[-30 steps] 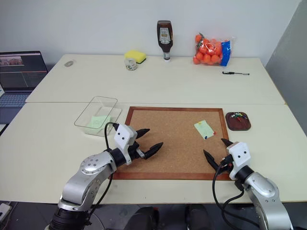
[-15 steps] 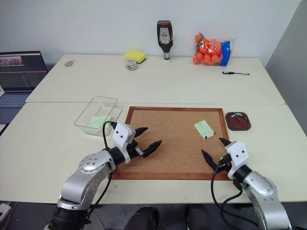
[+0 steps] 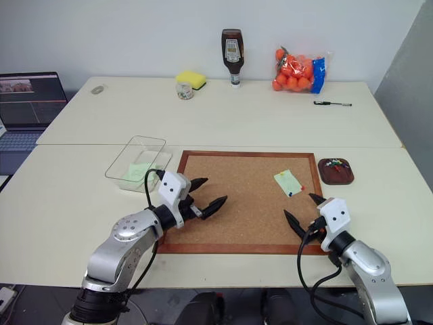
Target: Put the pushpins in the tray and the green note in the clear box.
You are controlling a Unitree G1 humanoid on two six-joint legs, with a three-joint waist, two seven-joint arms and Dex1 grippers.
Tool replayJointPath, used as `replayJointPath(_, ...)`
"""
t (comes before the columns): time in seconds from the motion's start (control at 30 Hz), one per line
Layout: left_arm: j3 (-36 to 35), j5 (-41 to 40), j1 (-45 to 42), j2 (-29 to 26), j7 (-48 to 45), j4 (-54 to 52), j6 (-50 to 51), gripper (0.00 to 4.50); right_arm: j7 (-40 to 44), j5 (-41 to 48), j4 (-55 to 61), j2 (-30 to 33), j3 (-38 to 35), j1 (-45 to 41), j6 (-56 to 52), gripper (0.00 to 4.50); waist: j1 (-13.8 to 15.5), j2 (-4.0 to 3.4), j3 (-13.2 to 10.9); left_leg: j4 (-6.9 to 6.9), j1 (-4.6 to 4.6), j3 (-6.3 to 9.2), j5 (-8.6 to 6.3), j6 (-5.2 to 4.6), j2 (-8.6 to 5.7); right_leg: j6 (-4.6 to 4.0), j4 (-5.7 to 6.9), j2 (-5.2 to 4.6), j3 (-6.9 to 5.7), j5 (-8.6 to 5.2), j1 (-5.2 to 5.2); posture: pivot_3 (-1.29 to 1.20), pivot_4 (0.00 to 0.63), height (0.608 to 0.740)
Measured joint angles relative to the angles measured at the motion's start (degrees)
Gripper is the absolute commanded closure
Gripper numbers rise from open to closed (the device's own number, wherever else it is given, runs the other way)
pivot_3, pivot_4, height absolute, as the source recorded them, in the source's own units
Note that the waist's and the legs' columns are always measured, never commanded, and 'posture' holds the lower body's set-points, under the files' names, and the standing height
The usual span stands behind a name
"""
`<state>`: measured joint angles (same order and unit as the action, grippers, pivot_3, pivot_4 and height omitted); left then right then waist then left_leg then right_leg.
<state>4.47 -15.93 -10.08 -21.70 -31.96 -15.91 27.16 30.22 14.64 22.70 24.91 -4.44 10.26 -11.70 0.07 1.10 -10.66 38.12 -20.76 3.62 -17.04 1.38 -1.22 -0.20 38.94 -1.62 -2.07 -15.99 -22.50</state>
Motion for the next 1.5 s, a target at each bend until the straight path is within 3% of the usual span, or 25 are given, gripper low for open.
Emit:
replayJointPath(0.17,-0.4,0.0,-0.5,-0.7,-0.9,0.7,-0.3,0.03,-0.1,0.0,0.0,0.0,0.0,-0.7,0.0,0.00,0.0,0.00,0.0,0.00,-0.01,0.00,0.00,0.00,0.00,0.00,-0.01,0.00,0.00,0.00,0.00,0.00,0.150,0.740)
replayJointPath(0.2,-0.2,0.3,-0.6,-1.0,-1.4,1.0,-0.7,0.39,-0.3,0.1,0.0,0.0,0.0,-0.9,-0.1,0.00,0.0,0.00,0.0,0.00,-0.01,0.00,0.00,0.00,0.00,0.00,-0.01,0.00,0.00,0.00,0.00,0.00,0.150,0.740)
replayJointPath(0.53,4.2,2.2,-1.6,-3.4,-6.4,5.2,-1.6,2.39,-5.7,1.2,2.0,-2.0,0.0,-10.6,-9.3,0.00,-0.1,0.00,0.0,0.00,-0.01,0.01,0.00,0.00,0.00,-0.01,0.00,0.00,0.00,0.00,-0.03,0.00,0.150,0.740)
replayJointPath(0.67,4.9,3.1,-2.7,-3.3,-6.4,7.0,-1.2,3.24,-7.9,0.5,-2.3,-2.7,1.9,-19.7,-15.2,0.00,-0.1,0.00,0.0,-0.01,-0.01,0.02,0.00,0.00,0.00,-0.10,0.03,0.00,-0.02,0.06,-0.05,0.00,0.150,0.740)
replayJointPath(0.87,5.2,3.5,-3.6,-3.3,-6.2,7.2,-0.1,4.19,-9.3,-0.1,-8.4,-3.4,4.1,-25.5,-22.5,0.00,-0.1,0.00,0.0,0.00,-0.05,-0.02,0.00,0.00,-0.04,-0.28,0.00,-0.05,0.01,0.16,-0.06,0.00,0.150,0.740)
replayJointPath(1.47,6.2,4.8,-3.4,-3.3,-5.7,5.4,1.3,4.19,-10.4,-2.5,-20.5,-5.8,5.8,-32.4,-23.8,0.00,-0.1,-0.01,0.0,-0.01,-0.06,-0.05,0.00,-0.01,-0.07,-0.28,0.00,-0.08,0.02,0.18,-0.06,0.00,0.150,0.740)
replayJointPath(1.5,6.2,4.9,-3.3,-3.3,-5.6,5.4,1.3,4.20,-10.4,-2.5,-20.6,-6.0,5.8,-32.4,-23.7,0.18,-0.1,-0.01,0.0,-0.01,-0.05,-0.05,0.00,-0.01,-0.06,-0.28,0.00,-0.08,0.02,0.18,-0.06,0.00,0.150,0.740)
